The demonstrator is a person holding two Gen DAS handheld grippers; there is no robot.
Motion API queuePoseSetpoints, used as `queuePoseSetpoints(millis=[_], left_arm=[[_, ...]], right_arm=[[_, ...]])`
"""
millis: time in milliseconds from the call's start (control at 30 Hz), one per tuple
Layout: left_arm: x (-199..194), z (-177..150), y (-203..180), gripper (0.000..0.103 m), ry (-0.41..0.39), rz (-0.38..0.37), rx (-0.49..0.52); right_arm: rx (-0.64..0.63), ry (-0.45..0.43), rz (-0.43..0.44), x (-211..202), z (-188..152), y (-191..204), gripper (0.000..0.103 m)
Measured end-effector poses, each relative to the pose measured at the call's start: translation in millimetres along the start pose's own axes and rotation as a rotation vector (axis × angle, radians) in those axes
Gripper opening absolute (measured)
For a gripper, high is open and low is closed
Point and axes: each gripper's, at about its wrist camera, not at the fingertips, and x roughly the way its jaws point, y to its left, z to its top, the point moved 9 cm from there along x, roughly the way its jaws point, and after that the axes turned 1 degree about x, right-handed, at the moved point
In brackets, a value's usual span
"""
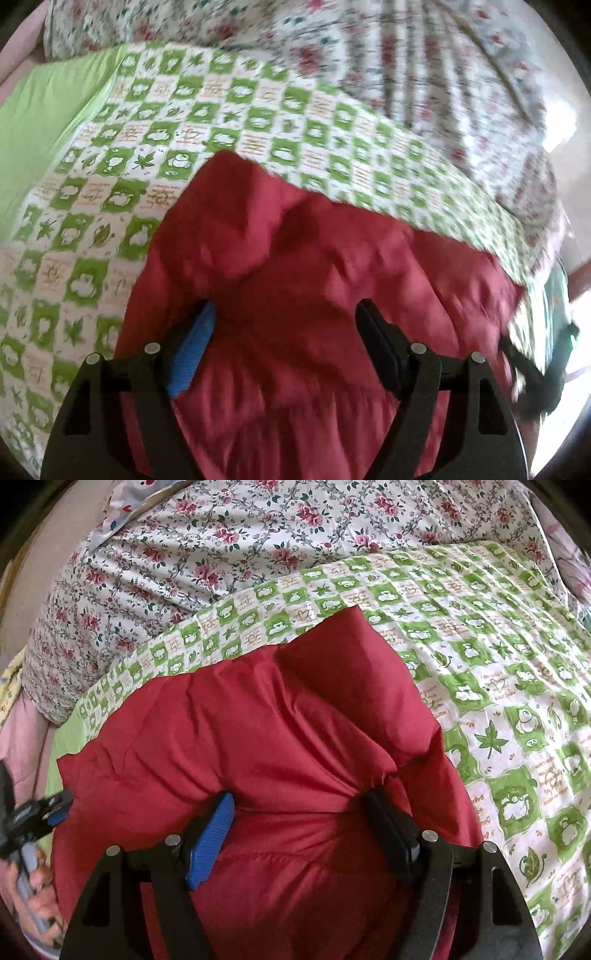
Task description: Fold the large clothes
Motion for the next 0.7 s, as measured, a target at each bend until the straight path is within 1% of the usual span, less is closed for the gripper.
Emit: queuePoseSetpoints(millis=[67,167,233,300,400,467,533,633,700], left_arm=[[-19.2,-17.9,-7.7,0.079,-0.027,-0.025,0.038],[-47.2,-44.7,-20.0,0.079,-0.061,-0.031,0.105],[-62.6,-59.7,-28.9,0.079,-0.075,-0.044,0.138],[-72.5,-66.7,-34.1,0.079,-0.084,-0.049,0.164],[-84.8,-79.1,-38.5,0.079,-0.099,-0.028,0.199],[-89.2,-87.3,-37.4,0.079,-0.104,0.001,0.206],[-88.2,-94.7,-33.3,0.079,-0.094,0.026,0.206],[-84.4,-107.0,-28.3,0.079,-0.08,0.037,0.196],[-79.6,-114.6,-27.3,0.079,-0.061,0.032,0.193]], right_arm=[[0.001,-0.005,0.0,-0.9,0.0,0.1,0.075],[0.007,-0.029,0.006,-8.1,1.5,1.5,0.075],[0.004,-0.059,0.0,-21.9,1.9,3.5,0.075],[-0.004,-0.084,0.0,-36.8,1.2,7.1,0.076],[-0.046,-0.125,0.006,-67.3,-6.3,18.1,0.077],[-0.083,-0.149,0.031,-90.0,-17.6,29.0,0.077],[-0.133,-0.149,0.05,-107.3,-35.5,39.8,0.077],[-0.205,-0.121,0.045,-114.6,-60.7,50.4,0.077],[-0.26,-0.089,0.01,-109.8,-76.9,51.7,0.077]])
